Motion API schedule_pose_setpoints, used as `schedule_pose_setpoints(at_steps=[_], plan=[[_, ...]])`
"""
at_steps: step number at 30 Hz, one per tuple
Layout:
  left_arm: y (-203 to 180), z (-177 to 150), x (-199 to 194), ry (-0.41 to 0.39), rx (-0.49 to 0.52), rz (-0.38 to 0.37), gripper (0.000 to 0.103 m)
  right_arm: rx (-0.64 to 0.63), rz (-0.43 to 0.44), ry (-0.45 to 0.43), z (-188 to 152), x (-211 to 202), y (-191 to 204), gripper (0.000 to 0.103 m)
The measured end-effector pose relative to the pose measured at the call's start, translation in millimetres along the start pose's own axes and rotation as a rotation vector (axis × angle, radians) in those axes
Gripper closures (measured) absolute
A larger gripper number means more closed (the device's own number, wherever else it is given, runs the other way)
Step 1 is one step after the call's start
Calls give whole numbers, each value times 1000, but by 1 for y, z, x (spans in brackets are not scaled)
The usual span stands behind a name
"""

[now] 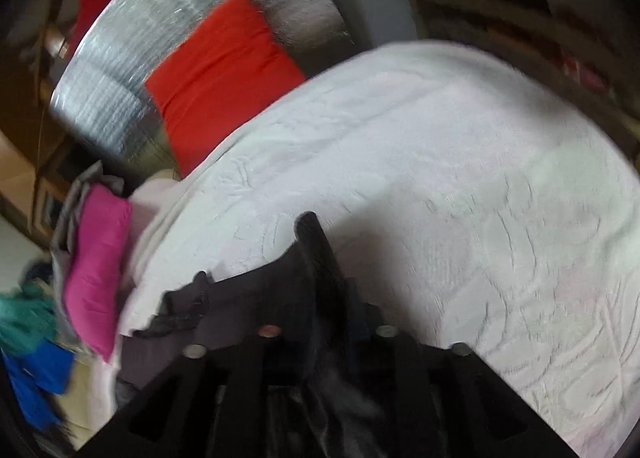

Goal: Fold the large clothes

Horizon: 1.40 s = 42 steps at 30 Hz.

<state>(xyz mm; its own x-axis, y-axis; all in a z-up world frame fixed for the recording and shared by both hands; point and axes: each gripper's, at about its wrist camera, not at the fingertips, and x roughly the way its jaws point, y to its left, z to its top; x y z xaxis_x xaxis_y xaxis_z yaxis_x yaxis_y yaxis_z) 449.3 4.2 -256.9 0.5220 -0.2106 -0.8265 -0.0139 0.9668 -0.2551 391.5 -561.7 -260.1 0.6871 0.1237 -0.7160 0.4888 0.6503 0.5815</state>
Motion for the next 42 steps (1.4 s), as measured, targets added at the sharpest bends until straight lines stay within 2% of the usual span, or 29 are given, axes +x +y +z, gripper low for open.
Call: schedule_pose_setpoints(at_steps=[1, 2, 5, 8, 10, 11, 12, 14, 16, 18, 21, 23, 25, 27, 28, 30, 32, 35, 37, 38, 39, 40, 42], plan=[[1, 1, -1, -3, 6, 11, 20, 22, 12, -6, -1, -3, -4, 20], [2, 2, -1, -6, 8, 25, 20, 25, 17, -29, -4, -10, -8, 16], [9, 4, 1, 12, 1, 17, 20, -27, 8, -64, -12, -15, -12, 16], [13, 6, 1, 26, 6, 7, 20, -54, -39, 22, -12, 0, -14, 17], [11, 8, -2, 21, 27, 3, 20, -69, -37, 63, -12, 9, -13, 18], [10, 8, -3, 16, 37, -2, 20, -82, -40, 87, -13, 14, -10, 20], [7, 10, -7, -4, 60, -7, 20, -98, -54, 115, -14, 20, -6, 34], [1, 13, -15, -53, 106, 19, 20, -175, -160, 147, -21, 30, 4, 58], [-5, 15, -14, -68, 161, 87, 20, -271, -224, 128, -29, 26, 17, 69], [-8, 15, -1, -15, 201, 134, 20, -323, -248, 82, -35, 13, 27, 81], [-13, 9, 18, 66, 241, 167, 20, -387, -295, -26, -48, -5, 37, 84], [-15, 8, 20, 72, 250, 170, 19, -390, -347, -44, -53, -3, 36, 85], [-14, 8, 17, 67, 221, 101, 20, -365, -366, -59, -54, 1, 34, 86], [-14, 8, 12, 57, 194, -25, 20, -357, -357, -133, -55, -11, 37, 87], [-17, 8, 12, 57, 199, -40, 20, -354, -355, -166, -54, -17, 38, 87], [-24, 3, 19, 67, 238, 35, 20, -333, -356, -138, -49, -10, 31, 87], [-27, 1, 25, 79, 240, 60, 20, -300, -342, -111, -49, 3, 24, 87], [-27, 1, 23, 81, 224, 58, 20, -246, -330, -41, -48, 19, 13, 81], [-25, 1, 22, 83, 216, 56, 20, -199, -279, -38, -47, 8, 11, 69], [-23, 1, 20, 81, 215, 55, 20, -174, -254, -28, -47, 1, 8, 50], [-22, 2, 18, 75, 216, 54, 20, -144, -229, -26, -47, -7, 3, 26], [-20, 2, 14, 66, 214, 57, 20, -122, -212, -42, -49, -16, 0, 22], [-16, 5, 6, 40, 203, 67, 20, -92, -177, -75, -51, -33, -8, 22]])
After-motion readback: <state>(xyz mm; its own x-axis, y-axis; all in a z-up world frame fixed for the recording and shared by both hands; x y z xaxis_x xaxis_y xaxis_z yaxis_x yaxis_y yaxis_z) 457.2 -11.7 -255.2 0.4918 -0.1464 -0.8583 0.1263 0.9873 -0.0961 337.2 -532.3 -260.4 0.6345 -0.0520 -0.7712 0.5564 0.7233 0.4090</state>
